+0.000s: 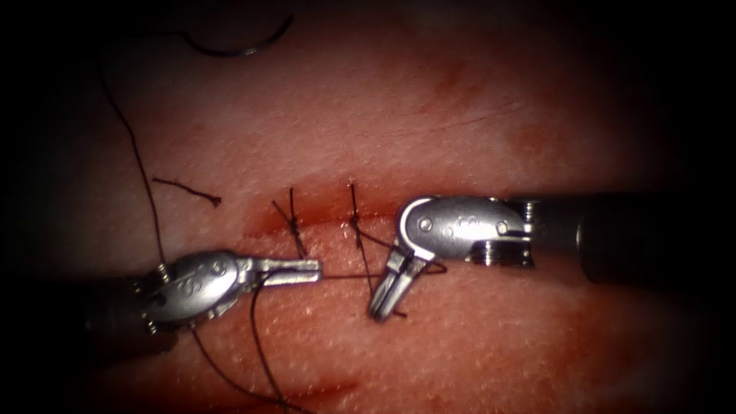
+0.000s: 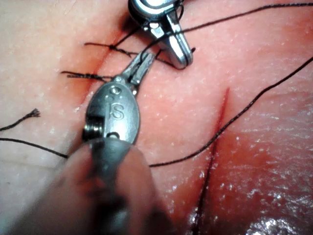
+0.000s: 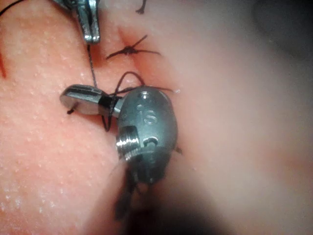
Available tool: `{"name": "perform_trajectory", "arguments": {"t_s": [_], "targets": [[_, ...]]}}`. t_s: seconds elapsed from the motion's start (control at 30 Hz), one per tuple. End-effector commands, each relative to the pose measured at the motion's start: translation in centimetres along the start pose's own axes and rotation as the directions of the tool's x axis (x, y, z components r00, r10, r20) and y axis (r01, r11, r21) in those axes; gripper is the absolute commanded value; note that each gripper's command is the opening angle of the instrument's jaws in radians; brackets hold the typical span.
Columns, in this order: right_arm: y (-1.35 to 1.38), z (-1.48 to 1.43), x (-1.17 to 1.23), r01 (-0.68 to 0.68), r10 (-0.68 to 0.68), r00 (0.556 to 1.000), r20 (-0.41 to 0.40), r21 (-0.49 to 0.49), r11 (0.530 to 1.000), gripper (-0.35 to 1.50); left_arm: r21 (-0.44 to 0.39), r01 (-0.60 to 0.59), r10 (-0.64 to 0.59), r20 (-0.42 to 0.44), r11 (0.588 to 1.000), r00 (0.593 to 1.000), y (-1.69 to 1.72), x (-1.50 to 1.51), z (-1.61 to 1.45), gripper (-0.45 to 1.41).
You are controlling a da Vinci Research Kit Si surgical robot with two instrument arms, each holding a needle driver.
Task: Wound Closure
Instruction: Pull upward on tail while pulling downward on working thread to tighten knot
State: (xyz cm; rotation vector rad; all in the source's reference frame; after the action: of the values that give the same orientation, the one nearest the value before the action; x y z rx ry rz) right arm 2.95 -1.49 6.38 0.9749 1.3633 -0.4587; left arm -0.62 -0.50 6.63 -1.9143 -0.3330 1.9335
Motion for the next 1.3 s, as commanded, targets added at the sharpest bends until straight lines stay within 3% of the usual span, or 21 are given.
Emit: {"name": "perform_trajectory", "arguments": {"t_s": [0.03,0.2,0.4,0.53,0.87,1.1,1.3], "targets": [[0.1,-0.06,0.01,-0.002,0.002,1.0,-0.001,-0.016,1.0,-0.35,-0.003,-0.002,0.002,0.0,1.0,1.0,0.0,-0.05,0.04,-0.45],[0.17,-0.15,0.08,-0.01,0.009,1.0,-0.025,-0.041,0.999,-0.35,-0.006,-0.006,0.006,0.006,1.0,1.0,0.08,-0.05,0.04,-0.45],[0.34,-0.3,0.26,-0.023,0.005,0.986,-0.165,-0.106,0.994,-0.35,-0.014,-0.011,0.011,0.031,1.0,0.999,0.14,-0.08,0.05,-0.45],[0.43,-0.35,0.27,-0.073,0.043,0.976,-0.215,-0.134,0.988,-0.35,-0.018,-0.018,0.019,0.039,1.0,0.999,0.23,-0.12,0.05,-0.45],[0.64,-0.64,0.05,-0.147,0.093,0.971,-0.22,-0.241,0.959,-0.35,-0.053,-0.036,0.041,0.092,0.998,0.995,0.72,-0.09,0.09,-0.45],[0.82,-0.96,-0.15,-0.223,0.138,0.963,-0.231,-0.398,0.89,-0.35,-0.121,-0.028,0.04,0.105,0.992,0.994,1.15,0.19,0.35,-0.45],[0.87,-1.1,-0.16,-0.235,0.126,0.959,-0.253,-0.465,0.854,-0.35,-0.162,-0.027,0.044,0.104,0.986,0.994,1.4,0.37,0.46,-0.45]]}}
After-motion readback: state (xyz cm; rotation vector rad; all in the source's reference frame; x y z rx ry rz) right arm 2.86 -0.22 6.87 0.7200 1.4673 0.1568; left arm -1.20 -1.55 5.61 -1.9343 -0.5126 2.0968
